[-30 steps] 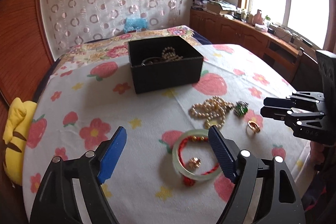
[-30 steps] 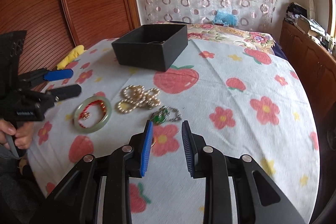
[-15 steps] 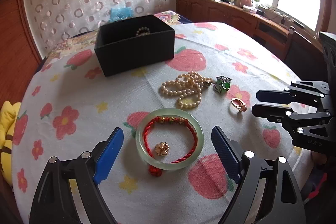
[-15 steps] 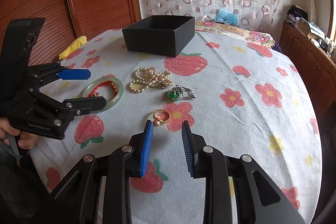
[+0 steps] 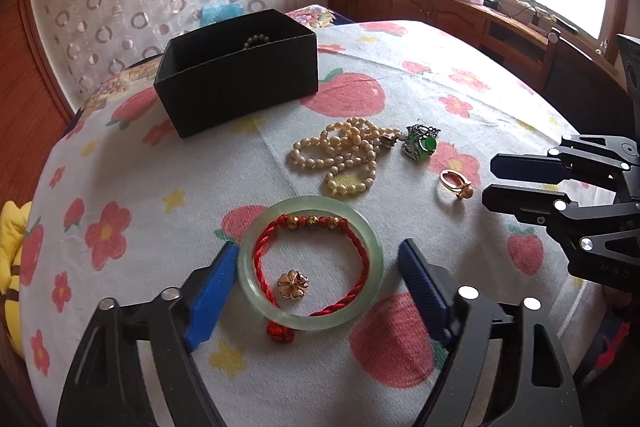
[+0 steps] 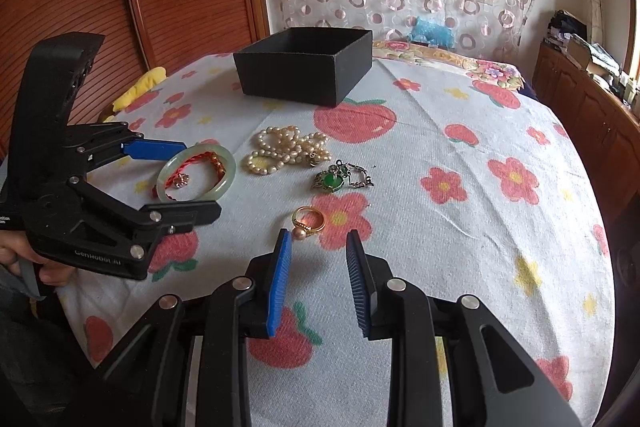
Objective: Organize jewelry
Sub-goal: 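Move the right gripper to the short pearl strand and close on it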
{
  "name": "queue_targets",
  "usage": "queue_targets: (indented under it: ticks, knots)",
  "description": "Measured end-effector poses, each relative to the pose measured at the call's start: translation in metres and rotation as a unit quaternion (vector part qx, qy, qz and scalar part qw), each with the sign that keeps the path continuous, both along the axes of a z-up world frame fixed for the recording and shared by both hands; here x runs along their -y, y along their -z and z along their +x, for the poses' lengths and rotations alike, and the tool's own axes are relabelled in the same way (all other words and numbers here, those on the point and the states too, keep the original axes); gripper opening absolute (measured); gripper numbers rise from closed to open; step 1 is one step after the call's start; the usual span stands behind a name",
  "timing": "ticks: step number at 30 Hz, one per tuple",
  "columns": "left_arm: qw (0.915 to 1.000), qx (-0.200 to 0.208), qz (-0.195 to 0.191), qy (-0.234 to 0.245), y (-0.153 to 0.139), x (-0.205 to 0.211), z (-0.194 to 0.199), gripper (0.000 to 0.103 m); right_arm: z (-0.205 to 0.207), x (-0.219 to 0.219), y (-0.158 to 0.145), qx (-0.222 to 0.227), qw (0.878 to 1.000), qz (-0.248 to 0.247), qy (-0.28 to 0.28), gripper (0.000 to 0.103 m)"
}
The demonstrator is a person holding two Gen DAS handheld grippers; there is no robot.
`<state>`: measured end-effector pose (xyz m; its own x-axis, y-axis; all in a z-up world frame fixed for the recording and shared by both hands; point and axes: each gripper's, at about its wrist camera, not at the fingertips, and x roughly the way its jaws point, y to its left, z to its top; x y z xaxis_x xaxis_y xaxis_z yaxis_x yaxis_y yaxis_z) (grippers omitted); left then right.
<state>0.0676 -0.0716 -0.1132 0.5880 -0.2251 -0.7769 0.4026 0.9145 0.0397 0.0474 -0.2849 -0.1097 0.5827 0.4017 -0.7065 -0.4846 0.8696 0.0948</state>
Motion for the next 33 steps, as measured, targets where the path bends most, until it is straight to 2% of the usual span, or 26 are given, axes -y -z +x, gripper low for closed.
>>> queue_targets:
  ticks: [4,12,19,27,33]
  knots:
    - [1.0,0.004,-0.002,0.0,-0.001,-0.002,-0.002,0.069,0.0,-0.001,0.002,-0.002,1.0,-0.004,-0.002,0.031]
    - [0.9986,0.042,-0.03,-0.013,-0.024,-0.018,-0.016,0.069,0.0,-0.008,0.001,0.0,1.0,-0.021,-0.007,0.031]
    - [0.9971,0.057,-0.043,-0.026,-0.033,-0.032,-0.021,0.069,0.009,-0.021,-0.005,0.001,0.999,-0.028,-0.025,0.031]
    - [0.9958,0.064,-0.05,-0.042,-0.035,-0.044,-0.02,0.069,0.041,-0.04,-0.018,0.001,0.999,-0.021,-0.047,0.031]
    - [0.9946,0.067,-0.059,-0.052,-0.036,-0.05,-0.019,0.069,0.08,-0.061,-0.017,-0.009,0.998,-0.036,-0.056,0.031]
